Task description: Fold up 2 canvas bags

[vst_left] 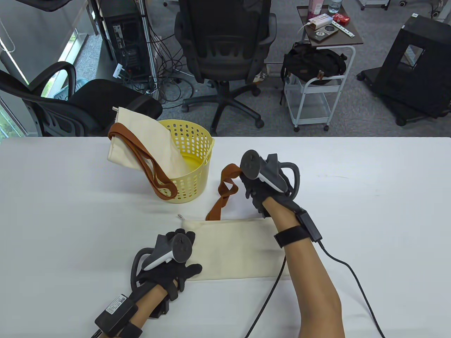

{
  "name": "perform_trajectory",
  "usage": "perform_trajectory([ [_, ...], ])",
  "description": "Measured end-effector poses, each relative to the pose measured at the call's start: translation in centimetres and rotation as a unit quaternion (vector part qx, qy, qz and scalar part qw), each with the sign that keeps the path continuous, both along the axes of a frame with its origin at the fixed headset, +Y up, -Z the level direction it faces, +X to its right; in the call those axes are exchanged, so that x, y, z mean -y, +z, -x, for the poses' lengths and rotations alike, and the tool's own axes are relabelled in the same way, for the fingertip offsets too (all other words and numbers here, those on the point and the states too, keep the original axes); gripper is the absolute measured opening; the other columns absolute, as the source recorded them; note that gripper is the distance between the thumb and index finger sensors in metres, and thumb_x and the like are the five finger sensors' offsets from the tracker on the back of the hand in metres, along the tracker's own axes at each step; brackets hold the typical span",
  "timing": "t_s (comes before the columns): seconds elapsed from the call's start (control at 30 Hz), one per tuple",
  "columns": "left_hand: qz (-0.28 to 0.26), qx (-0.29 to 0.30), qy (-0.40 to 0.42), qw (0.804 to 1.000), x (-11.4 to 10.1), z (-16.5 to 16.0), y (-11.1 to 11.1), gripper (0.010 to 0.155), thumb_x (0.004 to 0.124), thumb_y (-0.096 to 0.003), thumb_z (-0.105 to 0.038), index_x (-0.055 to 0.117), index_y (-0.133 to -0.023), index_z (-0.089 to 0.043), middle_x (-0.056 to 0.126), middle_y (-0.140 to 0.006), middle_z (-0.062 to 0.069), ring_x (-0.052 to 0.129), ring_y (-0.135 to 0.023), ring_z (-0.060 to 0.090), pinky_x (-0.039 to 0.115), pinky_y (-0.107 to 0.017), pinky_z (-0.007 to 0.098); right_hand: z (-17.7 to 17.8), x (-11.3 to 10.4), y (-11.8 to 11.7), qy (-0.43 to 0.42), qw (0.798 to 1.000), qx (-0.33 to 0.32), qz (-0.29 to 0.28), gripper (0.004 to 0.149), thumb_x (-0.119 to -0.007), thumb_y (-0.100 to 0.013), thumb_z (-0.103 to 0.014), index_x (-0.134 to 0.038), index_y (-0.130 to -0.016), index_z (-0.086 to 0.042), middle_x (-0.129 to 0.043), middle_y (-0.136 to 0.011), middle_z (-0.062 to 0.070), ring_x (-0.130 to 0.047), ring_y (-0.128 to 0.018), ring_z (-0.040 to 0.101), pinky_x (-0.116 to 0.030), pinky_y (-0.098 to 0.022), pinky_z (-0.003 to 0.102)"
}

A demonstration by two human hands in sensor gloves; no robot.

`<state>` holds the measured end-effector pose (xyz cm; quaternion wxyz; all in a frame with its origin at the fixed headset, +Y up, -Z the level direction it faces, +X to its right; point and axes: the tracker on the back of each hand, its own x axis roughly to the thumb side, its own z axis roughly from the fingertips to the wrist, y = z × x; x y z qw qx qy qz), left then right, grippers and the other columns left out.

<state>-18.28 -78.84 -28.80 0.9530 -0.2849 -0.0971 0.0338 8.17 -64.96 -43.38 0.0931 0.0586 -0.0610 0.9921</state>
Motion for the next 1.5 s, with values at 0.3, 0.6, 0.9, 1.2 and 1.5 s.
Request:
perform_trajectory([
  [0.3,-0.002,-0.003,-0.004,1.0,-0.1,0.0,0.1,0.092,0.068,-0.038,-0.062,0.006,-0.101,-0.038,0.001,-0.112,-0.001,0.009,-0.111,0.032,0.019,-0.08,0.056,-2.4,-2.6,11.8,-0.114,0.989,-0.093,0.005,0.042,-0.09,-0.041,-0.039,-0.085,-0.082,-0.029,-0.098,-0.074,-0.001,-0.099,-0.067,0.022,-0.082,-0.056,0.047],
  [0.6,-0.002,-0.008,-0.014,1.0,-0.2,-0.1,0.1,0.091,0.068,-0.0377,-0.063,0.007,-0.102,-0.039,0.002,-0.112,-0.001,0.011,-0.112,0.032,0.021,-0.08,0.057,-2.5,1.9,19.4,-0.034,0.973,-0.226,0.036,0.041,-0.091,-0.041,-0.035,-0.085,-0.082,-0.031,-0.097,-0.077,-0.001,-0.097,-0.071,0.022,-0.08,-0.059,0.047],
  [0.9,-0.005,-0.012,-0.025,1.0,-0.2,0.0,0.2,0.09,0.066,-0.0364,-0.065,0.009,-0.102,-0.041,0.003,-0.113,-0.001,0.01,-0.11,0.039,0.02,-0.08,0.061,-0.4,7.9,22.3,0.12,0.951,-0.278,0.059,0.04,-0.091,-0.041,-0.034,-0.086,-0.081,-0.034,-0.096,-0.079,-0.003,-0.096,-0.074,0.022,-0.079,-0.06,0.047],
  [1.2,-0.002,-0.014,-0.014,1.0,-0.1,0.1,0.1,0.091,0.068,-0.0365,-0.064,0.01,-0.102,-0.04,0.003,-0.113,-0.001,0.008,-0.11,0.039,0.019,-0.079,0.061,-4.6,6.1,21.3,0.035,0.973,-0.218,0.063,0.053,-0.084,-0.043,-0.046,-0.076,-0.094,-0.031,-0.086,-0.096,0.001,-0.085,-0.09,0.028,-0.072,-0.069,0.05],
  [1.5,-0.013,-0.01,0.008,1.0,-0.3,0.2,0.0,0.098,0.072,-0.037,-0.063,0.008,-0.102,-0.029,0.008,-0.114,0.007,0.012,-0.11,0.041,0.02,-0.079,0.063,-10.9,9.5,17.5,0.071,0.995,0.009,0.065,0.06,-0.077,-0.047,-0.043,-0.06,-0.103,-0.029,-0.06,-0.112,0.006,-0.072,-0.099,0.037,-0.064,-0.072,0.055],
])
